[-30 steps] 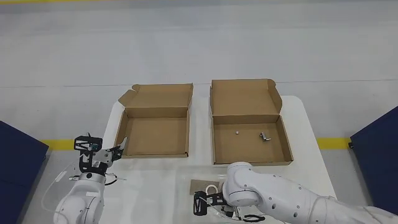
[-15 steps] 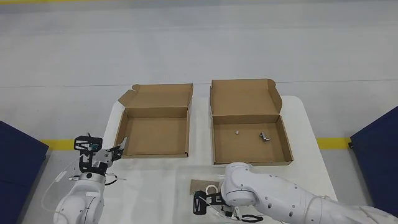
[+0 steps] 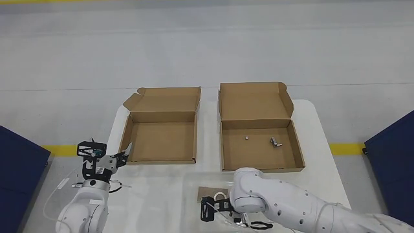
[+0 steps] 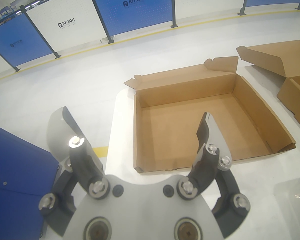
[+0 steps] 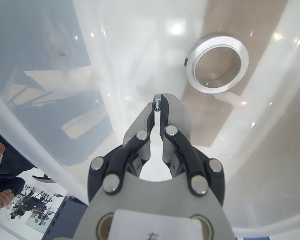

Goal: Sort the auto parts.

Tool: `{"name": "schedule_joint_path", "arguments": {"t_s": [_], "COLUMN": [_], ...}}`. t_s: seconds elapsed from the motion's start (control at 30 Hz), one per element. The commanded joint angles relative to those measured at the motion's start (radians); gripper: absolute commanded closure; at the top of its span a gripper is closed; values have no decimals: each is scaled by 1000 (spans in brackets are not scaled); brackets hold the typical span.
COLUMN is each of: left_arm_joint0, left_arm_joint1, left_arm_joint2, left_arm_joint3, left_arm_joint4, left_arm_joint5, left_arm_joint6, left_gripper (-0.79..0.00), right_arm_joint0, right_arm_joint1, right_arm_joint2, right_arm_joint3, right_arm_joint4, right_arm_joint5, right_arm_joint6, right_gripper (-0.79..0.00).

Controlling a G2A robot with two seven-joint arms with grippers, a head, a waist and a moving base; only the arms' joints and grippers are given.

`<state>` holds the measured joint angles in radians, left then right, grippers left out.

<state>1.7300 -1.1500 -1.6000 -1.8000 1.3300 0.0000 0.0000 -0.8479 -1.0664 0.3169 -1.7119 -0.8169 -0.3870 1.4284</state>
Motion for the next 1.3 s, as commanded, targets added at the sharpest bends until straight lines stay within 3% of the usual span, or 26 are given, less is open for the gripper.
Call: {"name": "schedule_joint_path", "arguments": {"t_s": [0.0,0.17,0.6,0.73,0.93,1.1,1.27], "left_arm_joint0": [0,0,0,0,0,0,0], "left_arm_joint1": [0,0,0,0,0,0,0], "left_arm_joint2": [0,0,0,0,0,0,0], "left_arm_joint3": [0,0,0,0,0,0,0], "left_arm_joint4": [0,0,0,0,0,0,0], "left_arm_joint5": [0,0,0,0,0,0,0], "left_arm_joint6": [0,0,0,0,0,0,0], "left_gripper": [-785,-785,-785,-785,-785,-785,-785], "right_arm_joint0": [-2,-4,-4,-13,-60,-120,-157], "right_arm_joint1": [8,35,35,46,109,191,273], "right_arm_joint2": [14,52,52,88,243,364,416], "right_arm_joint3": [-25,-81,-81,-67,-67,-66,-40], "right_arm_joint4": [-4,-6,-6,15,204,391,516], "right_arm_joint5": [15,47,47,32,-68,-174,-266], "right_arm_joint6": [20,51,51,-6,-64,-169,-261], "right_gripper": [0,0,0,0,0,0,0]}}
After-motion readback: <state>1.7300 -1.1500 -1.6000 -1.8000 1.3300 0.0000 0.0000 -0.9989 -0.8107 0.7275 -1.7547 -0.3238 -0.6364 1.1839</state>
